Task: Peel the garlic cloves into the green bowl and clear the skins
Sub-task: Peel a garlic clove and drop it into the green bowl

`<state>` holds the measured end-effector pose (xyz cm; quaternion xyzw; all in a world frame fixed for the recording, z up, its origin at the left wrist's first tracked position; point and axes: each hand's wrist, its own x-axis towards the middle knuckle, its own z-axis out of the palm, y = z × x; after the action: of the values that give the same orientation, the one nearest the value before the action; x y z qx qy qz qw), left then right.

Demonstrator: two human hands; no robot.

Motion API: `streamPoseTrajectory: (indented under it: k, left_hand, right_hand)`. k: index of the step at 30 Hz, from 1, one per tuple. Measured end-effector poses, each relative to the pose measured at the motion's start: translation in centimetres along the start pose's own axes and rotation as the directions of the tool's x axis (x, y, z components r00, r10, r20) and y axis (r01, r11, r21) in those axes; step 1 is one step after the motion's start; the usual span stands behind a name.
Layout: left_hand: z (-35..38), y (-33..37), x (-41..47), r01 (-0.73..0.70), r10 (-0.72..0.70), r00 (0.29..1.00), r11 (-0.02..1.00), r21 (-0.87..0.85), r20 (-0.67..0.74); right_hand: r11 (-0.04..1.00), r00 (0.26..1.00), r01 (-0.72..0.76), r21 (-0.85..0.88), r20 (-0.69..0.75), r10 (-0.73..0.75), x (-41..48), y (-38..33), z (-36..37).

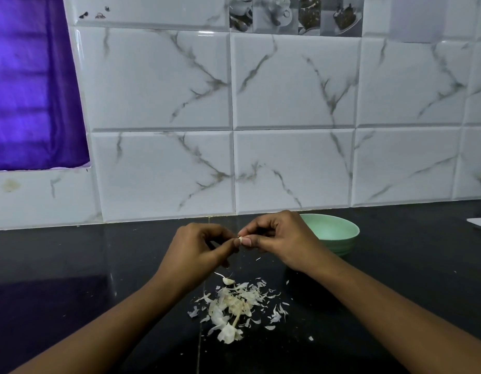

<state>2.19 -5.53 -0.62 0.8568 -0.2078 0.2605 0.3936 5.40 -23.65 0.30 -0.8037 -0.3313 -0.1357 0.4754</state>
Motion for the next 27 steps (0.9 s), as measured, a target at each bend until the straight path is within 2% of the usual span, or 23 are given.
streamPoseTrajectory:
  k: [3,7,11,13,15,17,18,19,20,23,27]
  left_hand:
    - [0.0,0.0,0.1,0.110,-0.106,0.994,0.984,-0.141,0.034]
    - [0.4,0.1,0.2,0.309,-0.291,0.951,0.870,-0.385,0.106]
    - [0.2,0.3,0.3,0.441,-0.404,0.896,0.773,-0.455,0.183]
    - [-0.2,0.2,0.6,0.447,-0.392,0.895,0.793,-0.414,0.215]
    - [-0.8,0.2,0.7,0.406,-0.329,0.902,0.868,-0.287,0.281]
    - [-1.2,-0.2,0.9,0.244,-0.236,0.918,0.970,0.016,0.320]
    - [-1.4,-0.5,0.9,0.117,-0.185,0.931,0.968,0.224,0.315]
    - [-1.5,-0.9,1.0,0.006,-0.134,0.944,0.921,0.390,0.301]
    - [-1.6,-1.0,1.0,-0.064,-0.097,0.947,0.877,0.476,0.307]
    - [-1.9,-0.9,0.9,-0.134,-0.028,0.947,0.872,0.470,0.321]
    - [-2.1,-0.7,0.9,-0.099,0.009,0.958,0.947,0.304,0.285]
  right_hand:
    - [1.000,1.000,-0.001,0.029,0.013,0.000,0.0,0.1,0.1]
    - [0.992,0.999,-0.032,0.122,0.016,0.030,0.0,0.2,0.2]
    - [0.950,0.988,-0.150,0.273,0.057,0.140,-0.1,0.1,0.1]
    - [0.920,0.977,-0.211,0.332,0.088,0.192,-0.1,0.1,-0.2]
    - [0.898,0.969,-0.247,0.364,0.098,0.227,-0.1,0.0,-0.8]
    - [0.886,0.960,-0.279,0.370,0.112,0.256,0.0,0.0,-1.5]
    - [0.882,0.956,-0.295,0.367,0.123,0.268,0.1,0.0,-1.8]
    - [0.881,0.951,-0.308,0.360,0.131,0.279,0.2,0.1,-2.1]
    - [0.880,0.947,-0.319,0.351,0.135,0.290,0.2,0.2,-2.2]
    - [0.884,0.939,-0.344,0.317,0.139,0.316,0.2,0.6,-2.2]
    - [0.887,0.937,-0.347,0.306,0.143,0.317,0.3,0.9,-2.1]
